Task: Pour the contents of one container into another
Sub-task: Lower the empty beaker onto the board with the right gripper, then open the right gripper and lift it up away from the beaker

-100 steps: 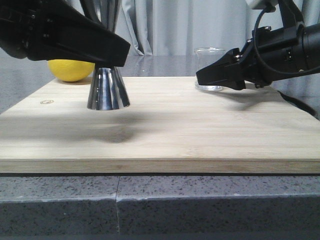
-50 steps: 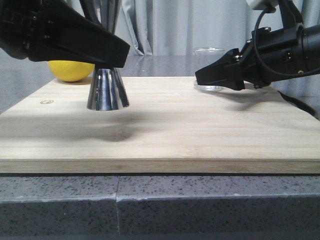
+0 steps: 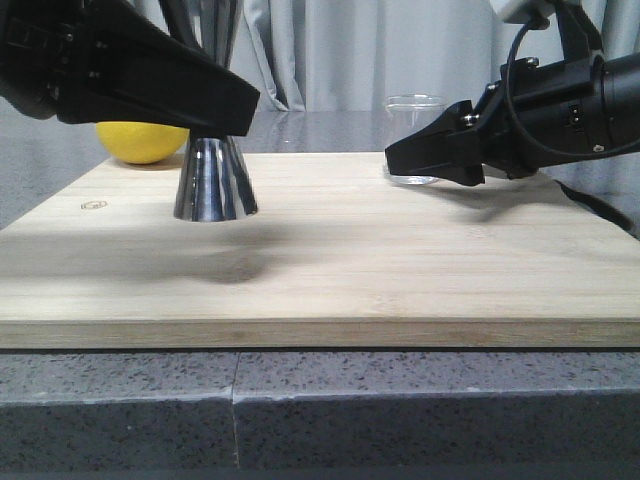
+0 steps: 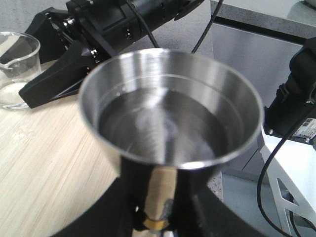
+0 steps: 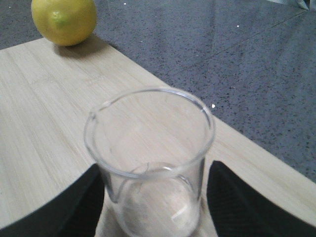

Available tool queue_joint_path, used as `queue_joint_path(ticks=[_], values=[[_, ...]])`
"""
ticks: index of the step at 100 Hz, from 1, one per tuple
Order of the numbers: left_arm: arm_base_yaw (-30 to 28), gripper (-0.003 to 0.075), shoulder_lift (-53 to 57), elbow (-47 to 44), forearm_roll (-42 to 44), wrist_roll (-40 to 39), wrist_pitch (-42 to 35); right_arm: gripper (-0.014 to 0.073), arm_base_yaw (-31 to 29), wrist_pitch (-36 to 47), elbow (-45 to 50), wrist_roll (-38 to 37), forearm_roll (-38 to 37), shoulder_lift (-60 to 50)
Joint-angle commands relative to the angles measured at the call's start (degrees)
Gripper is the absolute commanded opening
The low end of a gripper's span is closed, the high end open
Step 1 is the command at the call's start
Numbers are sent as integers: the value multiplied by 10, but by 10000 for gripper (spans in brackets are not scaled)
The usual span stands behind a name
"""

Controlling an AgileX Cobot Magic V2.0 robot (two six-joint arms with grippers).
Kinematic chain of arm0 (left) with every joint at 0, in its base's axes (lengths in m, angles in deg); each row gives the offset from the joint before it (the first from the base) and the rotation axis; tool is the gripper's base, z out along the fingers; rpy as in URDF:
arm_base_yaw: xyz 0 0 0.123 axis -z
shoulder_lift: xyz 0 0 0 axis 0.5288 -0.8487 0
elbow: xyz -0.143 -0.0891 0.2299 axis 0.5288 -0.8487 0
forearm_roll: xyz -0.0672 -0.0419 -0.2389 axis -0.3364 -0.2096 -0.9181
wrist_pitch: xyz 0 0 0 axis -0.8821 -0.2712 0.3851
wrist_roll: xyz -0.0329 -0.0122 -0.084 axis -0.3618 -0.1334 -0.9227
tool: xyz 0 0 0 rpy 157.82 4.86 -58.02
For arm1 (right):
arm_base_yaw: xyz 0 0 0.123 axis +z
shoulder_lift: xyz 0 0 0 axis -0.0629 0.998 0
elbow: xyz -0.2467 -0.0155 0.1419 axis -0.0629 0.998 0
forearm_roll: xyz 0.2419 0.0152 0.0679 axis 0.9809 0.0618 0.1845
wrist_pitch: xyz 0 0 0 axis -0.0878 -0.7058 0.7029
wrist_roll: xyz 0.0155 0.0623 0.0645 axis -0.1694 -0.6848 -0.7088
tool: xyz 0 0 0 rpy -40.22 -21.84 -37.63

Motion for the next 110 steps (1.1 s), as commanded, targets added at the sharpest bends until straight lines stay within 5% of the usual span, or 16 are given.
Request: queue_joint_path(ticks=[1, 21, 50, 87, 110], values=[[5, -19, 16, 18, -46, -6, 28, 419, -4, 38, -15, 3, 21, -20], [5, -19, 16, 18, -46, -6, 28, 422, -4, 54, -16, 3, 23, -24], [5, -19, 16, 18, -46, -6, 28, 566, -4, 90, -24, 3, 37, -27], [5, -19, 16, 18, -53, -6, 21, 567, -4, 113, -100, 3, 40, -46], [5, -19, 16, 18, -93, 12, -48, 567, -3, 113, -129, -5, 39, -98]])
